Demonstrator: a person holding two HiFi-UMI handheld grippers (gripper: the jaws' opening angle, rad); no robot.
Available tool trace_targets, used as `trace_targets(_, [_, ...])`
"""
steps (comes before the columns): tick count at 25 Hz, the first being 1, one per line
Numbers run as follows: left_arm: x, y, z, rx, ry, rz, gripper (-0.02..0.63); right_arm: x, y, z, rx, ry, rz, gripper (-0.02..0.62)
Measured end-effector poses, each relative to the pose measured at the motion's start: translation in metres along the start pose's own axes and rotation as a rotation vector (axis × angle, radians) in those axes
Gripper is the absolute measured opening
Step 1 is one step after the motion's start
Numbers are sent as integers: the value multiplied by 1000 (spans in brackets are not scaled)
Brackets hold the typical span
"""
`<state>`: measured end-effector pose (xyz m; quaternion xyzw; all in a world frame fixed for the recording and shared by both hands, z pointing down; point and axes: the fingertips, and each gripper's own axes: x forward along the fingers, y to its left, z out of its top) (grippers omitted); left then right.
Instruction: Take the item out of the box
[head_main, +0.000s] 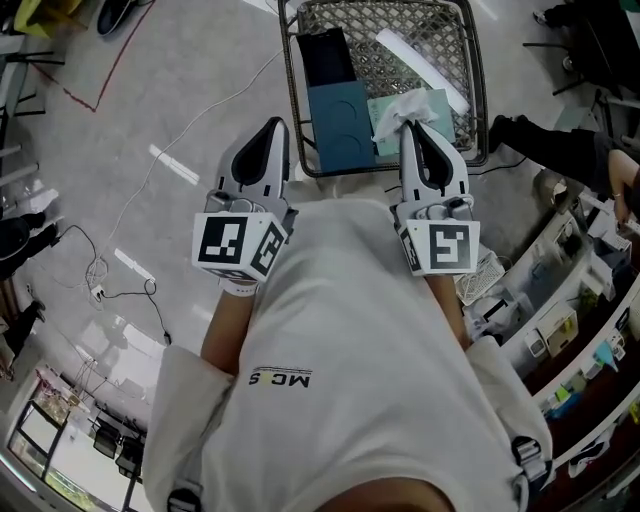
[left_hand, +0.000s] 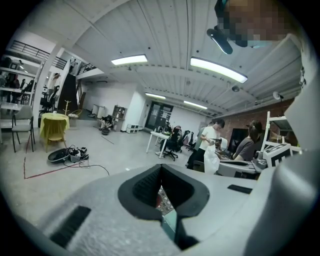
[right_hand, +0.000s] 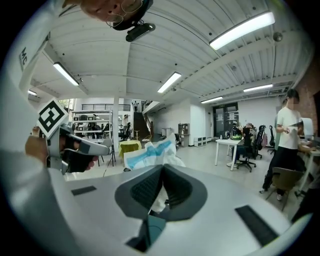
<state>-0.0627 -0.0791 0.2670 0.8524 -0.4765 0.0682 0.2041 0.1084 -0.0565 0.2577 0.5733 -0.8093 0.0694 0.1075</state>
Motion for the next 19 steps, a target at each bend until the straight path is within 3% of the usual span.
trace_targets(19, [-2, 11, -2, -20, 6, 13, 23, 14, 2, -1, 4, 14, -3, 18])
